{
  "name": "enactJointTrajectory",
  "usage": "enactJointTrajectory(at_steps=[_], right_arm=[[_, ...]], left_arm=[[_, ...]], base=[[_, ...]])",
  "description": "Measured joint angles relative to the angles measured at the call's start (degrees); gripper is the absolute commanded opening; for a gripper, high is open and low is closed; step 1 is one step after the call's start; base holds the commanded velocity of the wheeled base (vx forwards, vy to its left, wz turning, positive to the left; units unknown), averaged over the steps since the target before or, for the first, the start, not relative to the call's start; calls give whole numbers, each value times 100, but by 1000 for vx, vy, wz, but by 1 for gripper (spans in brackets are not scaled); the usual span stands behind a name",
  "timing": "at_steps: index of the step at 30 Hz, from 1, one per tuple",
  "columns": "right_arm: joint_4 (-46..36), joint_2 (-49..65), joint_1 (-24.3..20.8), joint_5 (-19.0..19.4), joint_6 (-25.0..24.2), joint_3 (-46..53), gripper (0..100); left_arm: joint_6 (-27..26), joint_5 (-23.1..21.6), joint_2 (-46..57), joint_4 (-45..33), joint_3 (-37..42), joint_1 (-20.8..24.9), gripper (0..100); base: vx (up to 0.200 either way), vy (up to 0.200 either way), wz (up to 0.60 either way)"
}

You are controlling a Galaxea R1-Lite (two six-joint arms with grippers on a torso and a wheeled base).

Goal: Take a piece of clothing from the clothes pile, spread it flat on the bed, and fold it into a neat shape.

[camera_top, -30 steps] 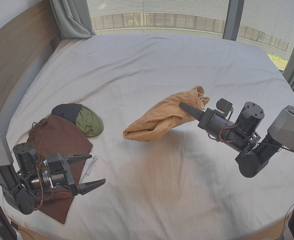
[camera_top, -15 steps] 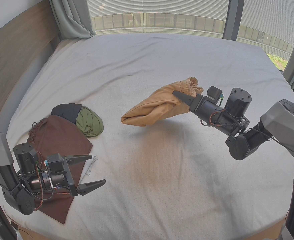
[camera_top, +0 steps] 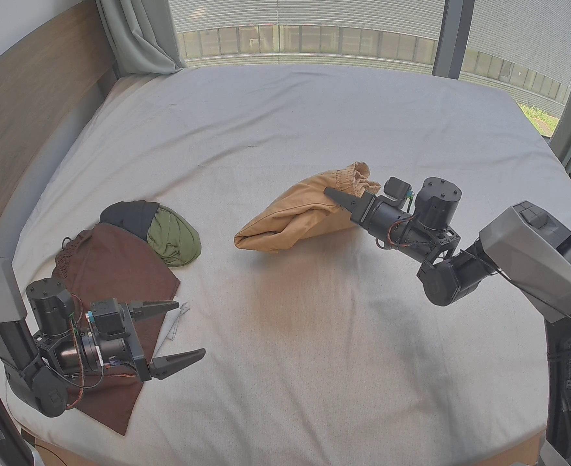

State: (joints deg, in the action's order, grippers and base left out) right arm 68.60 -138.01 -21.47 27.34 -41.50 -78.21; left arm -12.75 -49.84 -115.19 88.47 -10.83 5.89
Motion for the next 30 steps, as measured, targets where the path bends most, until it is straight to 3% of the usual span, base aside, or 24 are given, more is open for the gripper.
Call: enactJointTrajectory(at_steps=[9,30], right_arm=[[-187,-206,33,-2,0,-358,0],[-1428,-460,129,-13,0,-2545,0]], left_arm=[[0,0,-9,2,9,1,100],[0,0,-44,2,52,11,100]], base=[[0,0,0],[0,0,0]])
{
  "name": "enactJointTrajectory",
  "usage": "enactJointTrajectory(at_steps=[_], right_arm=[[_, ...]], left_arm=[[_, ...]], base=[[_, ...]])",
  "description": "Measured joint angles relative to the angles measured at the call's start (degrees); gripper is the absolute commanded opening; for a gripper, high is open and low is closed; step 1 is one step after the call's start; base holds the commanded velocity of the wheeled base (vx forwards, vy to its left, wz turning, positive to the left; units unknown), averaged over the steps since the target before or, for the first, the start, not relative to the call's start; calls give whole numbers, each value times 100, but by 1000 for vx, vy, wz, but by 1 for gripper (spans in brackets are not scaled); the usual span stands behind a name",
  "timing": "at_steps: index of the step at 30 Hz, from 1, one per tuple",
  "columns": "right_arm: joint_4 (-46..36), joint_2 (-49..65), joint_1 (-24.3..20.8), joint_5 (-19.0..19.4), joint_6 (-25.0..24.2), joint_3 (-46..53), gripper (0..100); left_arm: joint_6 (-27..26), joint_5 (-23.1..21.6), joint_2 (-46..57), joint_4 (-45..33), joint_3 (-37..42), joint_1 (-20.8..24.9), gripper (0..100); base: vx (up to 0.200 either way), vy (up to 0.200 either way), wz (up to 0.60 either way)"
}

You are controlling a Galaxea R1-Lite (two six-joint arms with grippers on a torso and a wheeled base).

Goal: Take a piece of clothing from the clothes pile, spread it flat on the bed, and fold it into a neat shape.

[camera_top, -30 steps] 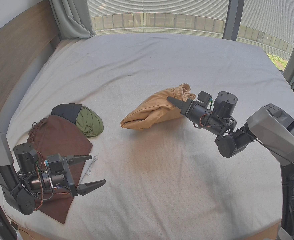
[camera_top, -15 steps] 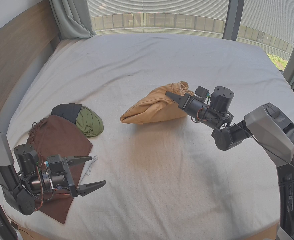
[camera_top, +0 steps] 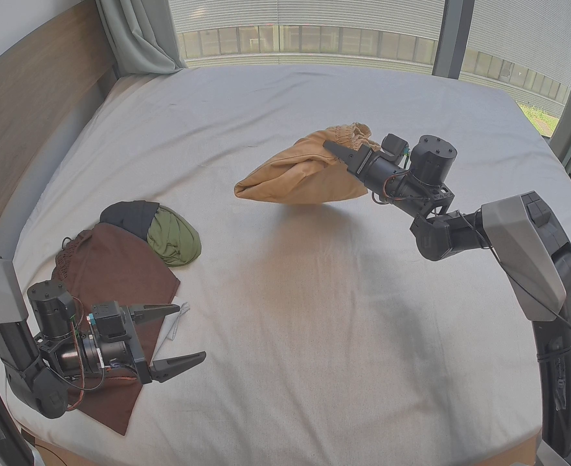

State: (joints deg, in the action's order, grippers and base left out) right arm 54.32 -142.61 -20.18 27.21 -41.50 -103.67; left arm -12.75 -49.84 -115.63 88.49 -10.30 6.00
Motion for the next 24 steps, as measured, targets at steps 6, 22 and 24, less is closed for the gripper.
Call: enactJointTrajectory(at_steps=[6,22,24], right_arm=[[15,-332,-38,-20,4,-291,0],[756,-621,102,-17,173,1431,0],[962,-579,138,-17,182,1743,0]], left_arm=[[0,0,-2,0,2,0,100],[2,0,-11,0,46,17,100],[4,0,-11,-2,57,28,100]], base=[[0,0,0],[0,0,0],[0,0,0]])
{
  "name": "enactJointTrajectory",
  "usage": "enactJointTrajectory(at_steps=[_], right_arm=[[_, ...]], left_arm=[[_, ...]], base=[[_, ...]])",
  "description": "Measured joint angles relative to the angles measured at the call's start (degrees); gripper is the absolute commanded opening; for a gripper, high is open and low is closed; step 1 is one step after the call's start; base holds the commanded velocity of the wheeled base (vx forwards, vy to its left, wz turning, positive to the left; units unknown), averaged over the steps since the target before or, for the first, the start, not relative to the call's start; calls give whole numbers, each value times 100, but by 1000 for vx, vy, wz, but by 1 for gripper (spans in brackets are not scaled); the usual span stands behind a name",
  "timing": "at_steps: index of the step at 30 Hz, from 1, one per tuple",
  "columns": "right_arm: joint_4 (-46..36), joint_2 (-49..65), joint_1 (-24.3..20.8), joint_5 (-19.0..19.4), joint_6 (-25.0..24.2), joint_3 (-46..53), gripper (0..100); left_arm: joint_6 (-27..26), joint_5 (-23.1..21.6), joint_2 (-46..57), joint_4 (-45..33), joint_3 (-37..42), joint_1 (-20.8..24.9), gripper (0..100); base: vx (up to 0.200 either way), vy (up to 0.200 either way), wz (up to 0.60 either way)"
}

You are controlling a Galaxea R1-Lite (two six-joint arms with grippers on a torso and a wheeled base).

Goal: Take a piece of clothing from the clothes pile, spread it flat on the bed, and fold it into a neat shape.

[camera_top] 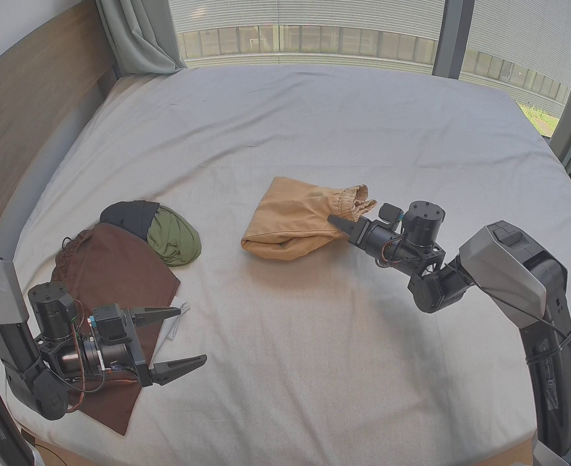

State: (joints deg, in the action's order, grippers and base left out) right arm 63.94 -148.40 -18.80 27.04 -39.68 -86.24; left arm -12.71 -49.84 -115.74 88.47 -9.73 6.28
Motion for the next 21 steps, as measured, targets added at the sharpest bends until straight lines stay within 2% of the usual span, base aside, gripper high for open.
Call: enactJointTrajectory(at_steps=[11,21], right_arm=[[1141,-72,22,-5,7,1093,0],[1196,-279,17,-9,9,1159,0]], left_arm=[[5,13,13,-9,48,88,100],[2,18,9,-9,52,118,100]], base=[[0,0,0],[0,0,0]])
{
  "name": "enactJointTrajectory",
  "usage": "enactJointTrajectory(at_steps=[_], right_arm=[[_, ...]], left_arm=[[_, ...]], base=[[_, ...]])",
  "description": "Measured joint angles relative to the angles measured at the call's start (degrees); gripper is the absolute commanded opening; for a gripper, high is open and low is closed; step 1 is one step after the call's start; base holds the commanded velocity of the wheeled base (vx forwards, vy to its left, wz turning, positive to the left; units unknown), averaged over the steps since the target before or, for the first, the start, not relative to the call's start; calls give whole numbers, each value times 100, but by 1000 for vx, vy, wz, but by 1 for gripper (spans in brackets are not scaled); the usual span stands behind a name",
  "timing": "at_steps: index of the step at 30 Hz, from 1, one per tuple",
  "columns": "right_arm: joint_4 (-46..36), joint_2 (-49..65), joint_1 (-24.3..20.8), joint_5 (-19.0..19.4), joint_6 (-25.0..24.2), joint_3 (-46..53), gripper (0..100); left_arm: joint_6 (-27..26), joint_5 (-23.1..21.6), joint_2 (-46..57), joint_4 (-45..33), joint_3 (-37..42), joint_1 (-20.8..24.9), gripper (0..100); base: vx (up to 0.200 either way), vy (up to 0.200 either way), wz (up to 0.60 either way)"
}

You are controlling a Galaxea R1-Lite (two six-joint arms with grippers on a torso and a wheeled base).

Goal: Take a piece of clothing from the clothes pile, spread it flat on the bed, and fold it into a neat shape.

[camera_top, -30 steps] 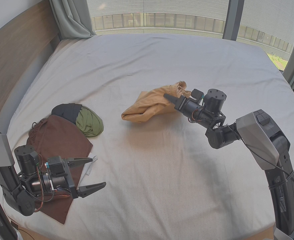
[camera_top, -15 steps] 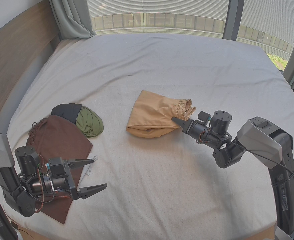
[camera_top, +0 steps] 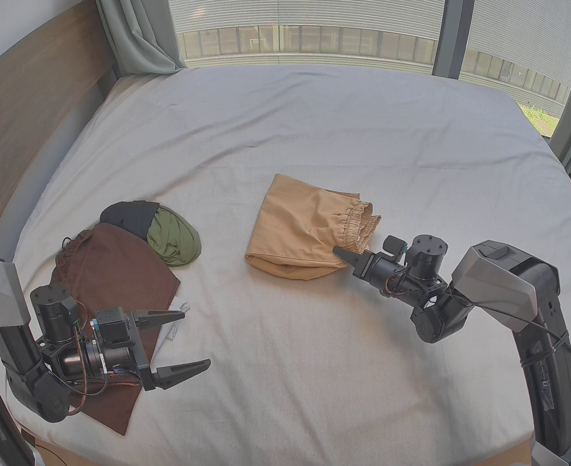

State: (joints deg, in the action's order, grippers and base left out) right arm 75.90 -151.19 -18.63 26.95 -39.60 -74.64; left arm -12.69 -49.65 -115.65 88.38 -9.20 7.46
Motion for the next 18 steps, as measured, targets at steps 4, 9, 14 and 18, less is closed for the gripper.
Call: enactJointTrajectory(at_steps=[4,9,14,18], right_arm=[[2,-27,-5,0,2,-11,0],[2,-49,-5,2,7,-16,100],[30,-52,50,0,10,48,100],[29,24,149,4,11,168,100]], left_arm=[[-2,0,0,0,-2,0,100],[0,0,-2,0,-2,4,100],[-2,0,-2,0,2,28,100],[2,0,-2,0,2,37,100]], base=[[0,0,0],[0,0,0],[0,0,0],[0,0,0]])
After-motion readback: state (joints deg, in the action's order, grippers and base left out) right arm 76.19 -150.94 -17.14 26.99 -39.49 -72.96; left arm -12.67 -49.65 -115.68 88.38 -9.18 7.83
